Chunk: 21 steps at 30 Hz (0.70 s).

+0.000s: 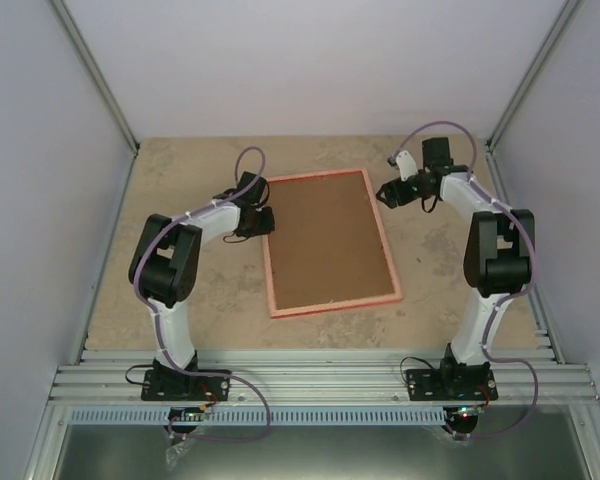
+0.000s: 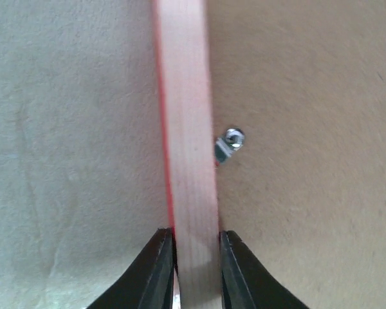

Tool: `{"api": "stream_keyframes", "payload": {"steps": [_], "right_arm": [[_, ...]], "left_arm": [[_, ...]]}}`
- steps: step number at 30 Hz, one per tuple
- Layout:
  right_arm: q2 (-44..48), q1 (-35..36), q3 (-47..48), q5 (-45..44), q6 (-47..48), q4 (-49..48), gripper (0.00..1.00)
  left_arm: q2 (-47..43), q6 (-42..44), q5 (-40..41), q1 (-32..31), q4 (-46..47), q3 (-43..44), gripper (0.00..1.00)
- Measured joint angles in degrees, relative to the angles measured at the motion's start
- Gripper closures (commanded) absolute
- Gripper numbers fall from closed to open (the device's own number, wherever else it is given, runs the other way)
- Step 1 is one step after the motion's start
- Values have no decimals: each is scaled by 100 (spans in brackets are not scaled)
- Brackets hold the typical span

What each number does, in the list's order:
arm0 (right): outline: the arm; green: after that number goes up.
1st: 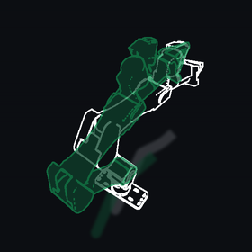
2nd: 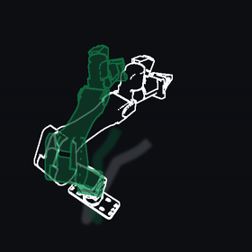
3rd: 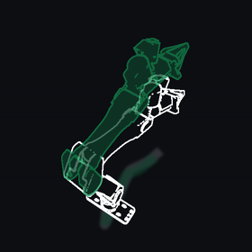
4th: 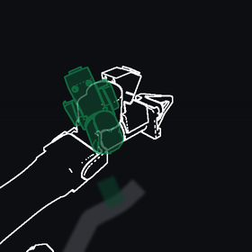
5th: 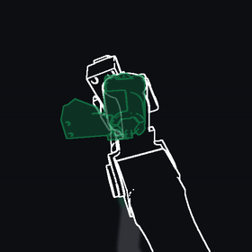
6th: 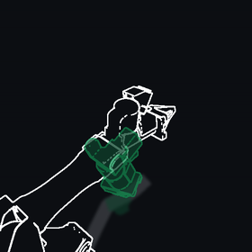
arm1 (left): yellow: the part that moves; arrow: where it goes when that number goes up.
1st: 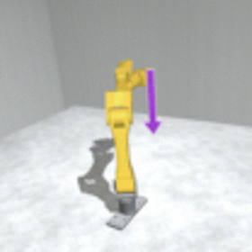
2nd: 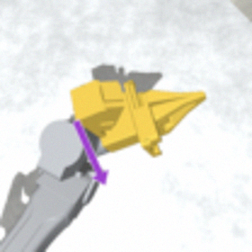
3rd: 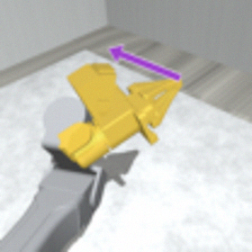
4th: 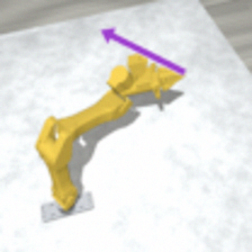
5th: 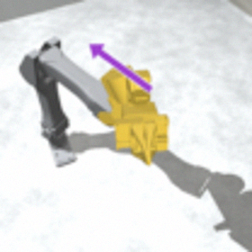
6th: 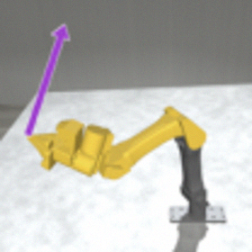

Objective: Put the photo into the frame

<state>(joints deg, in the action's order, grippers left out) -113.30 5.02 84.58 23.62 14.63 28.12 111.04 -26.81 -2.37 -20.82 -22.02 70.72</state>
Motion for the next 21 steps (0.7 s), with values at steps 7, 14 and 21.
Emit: {"api": "stream_keyframes", "payload": {"steps": [7,14,21], "right_arm": [[55,-199,11,636,-192,103,19],[22,-841,-243,1674,-739,166,8],[-264,-975,-850,2726,-1255,267,6]], "left_arm": [[-4,483,-345,179,-92,15,100],[-20,529,-1016,640,-63,-42,100],[-76,450,-1628,911,210,-260,100]]}}
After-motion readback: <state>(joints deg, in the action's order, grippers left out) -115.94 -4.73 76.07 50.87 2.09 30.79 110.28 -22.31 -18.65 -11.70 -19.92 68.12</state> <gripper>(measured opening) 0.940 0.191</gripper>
